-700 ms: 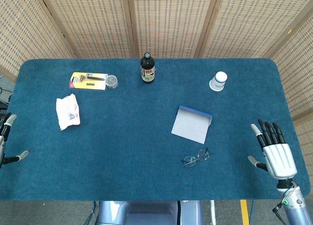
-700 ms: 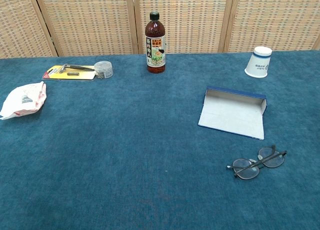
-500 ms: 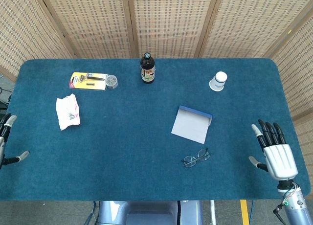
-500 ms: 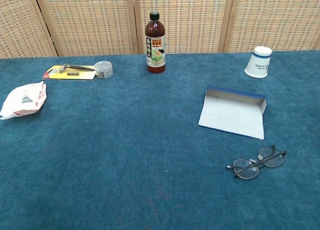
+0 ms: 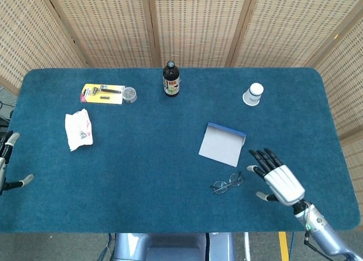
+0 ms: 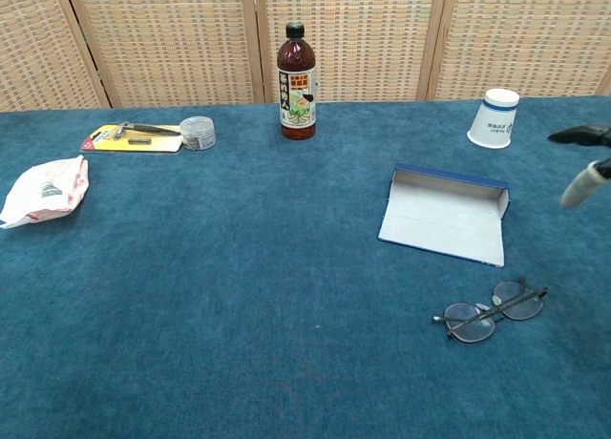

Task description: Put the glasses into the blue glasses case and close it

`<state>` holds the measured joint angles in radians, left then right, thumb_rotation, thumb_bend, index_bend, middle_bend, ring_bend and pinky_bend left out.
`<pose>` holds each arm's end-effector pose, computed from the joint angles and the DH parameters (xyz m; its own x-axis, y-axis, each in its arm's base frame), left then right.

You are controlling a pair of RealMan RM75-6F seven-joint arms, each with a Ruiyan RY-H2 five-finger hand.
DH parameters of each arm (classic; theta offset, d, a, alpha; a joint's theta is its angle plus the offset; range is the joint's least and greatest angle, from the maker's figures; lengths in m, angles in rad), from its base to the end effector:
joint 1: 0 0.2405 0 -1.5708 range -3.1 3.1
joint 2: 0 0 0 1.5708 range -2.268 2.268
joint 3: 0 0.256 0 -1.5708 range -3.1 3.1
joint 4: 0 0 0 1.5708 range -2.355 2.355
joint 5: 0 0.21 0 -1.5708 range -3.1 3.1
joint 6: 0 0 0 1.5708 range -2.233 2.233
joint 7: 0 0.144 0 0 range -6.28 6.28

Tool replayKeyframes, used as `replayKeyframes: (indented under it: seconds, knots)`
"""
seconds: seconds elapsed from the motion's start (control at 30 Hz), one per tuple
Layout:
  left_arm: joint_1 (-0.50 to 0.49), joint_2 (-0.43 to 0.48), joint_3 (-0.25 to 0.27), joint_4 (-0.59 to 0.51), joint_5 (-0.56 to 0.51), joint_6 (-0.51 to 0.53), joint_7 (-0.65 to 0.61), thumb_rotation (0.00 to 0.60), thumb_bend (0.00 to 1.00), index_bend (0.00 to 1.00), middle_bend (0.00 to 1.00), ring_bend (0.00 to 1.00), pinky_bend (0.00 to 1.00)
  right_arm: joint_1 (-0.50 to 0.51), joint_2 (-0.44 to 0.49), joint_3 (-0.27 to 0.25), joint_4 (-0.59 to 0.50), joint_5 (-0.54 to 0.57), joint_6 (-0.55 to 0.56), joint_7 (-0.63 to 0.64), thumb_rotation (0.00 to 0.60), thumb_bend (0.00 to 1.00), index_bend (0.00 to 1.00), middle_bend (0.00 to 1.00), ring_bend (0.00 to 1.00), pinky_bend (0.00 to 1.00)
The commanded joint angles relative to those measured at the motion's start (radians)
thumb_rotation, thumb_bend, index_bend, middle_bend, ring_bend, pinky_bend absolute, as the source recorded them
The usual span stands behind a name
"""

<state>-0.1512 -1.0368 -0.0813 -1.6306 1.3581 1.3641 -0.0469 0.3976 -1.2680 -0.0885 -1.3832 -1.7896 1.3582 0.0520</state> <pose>-0.3225 0.2078 0.1816 0.3858 0.0535 0.9210 0.9183 0.0736 -0.3890 -0.2632 -0.2358 0.0797 0.5300 -0.1038 0.8416 -0.7380 -0.5453 0.3975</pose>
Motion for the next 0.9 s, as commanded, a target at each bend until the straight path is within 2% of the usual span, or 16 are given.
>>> replayKeyframes:
  seconds: [0.03, 0.13, 0.33, 0.43, 0.9]
  knots:
    - [-0.003, -0.003, -0.002, 0.002, -0.006, -0.007, 0.007, 0.600, 0.00, 0.00, 0.00, 0.00, 0.00, 0.053, -0.052, -0.009, 0.071, -0.058, -0.054, -0.014, 0.600, 0.06, 0.37, 0.00, 0.00, 0.00]
    - [-0.009, -0.007, -0.005, 0.006, -0.018, -0.020, 0.015, 0.600, 0.00, 0.00, 0.00, 0.00, 0.00, 0.081, -0.095, -0.001, 0.113, -0.066, -0.089, -0.034, 0.600, 0.12, 0.37, 0.00, 0.00, 0.00]
    - [-0.018, -0.010, -0.011, 0.012, -0.040, -0.040, 0.018, 0.600, 0.00, 0.00, 0.00, 0.00, 0.00, 0.113, -0.147, 0.007, 0.152, -0.057, -0.142, -0.049, 0.600, 0.16, 0.39, 0.00, 0.00, 0.00]
    - [-0.022, -0.013, -0.013, 0.016, -0.048, -0.052, 0.023, 0.600, 0.00, 0.00, 0.00, 0.00, 0.00, 0.129, -0.172, 0.004, 0.169, -0.052, -0.179, -0.061, 0.600, 0.24, 0.40, 0.00, 0.00, 0.00]
    - [-0.033, -0.024, -0.017, 0.022, -0.075, -0.076, 0.047, 0.600, 0.00, 0.00, 0.00, 0.00, 0.00, 0.178, -0.215, 0.012, 0.198, -0.020, -0.279, -0.159, 0.600, 0.35, 0.43, 0.00, 0.00, 0.00]
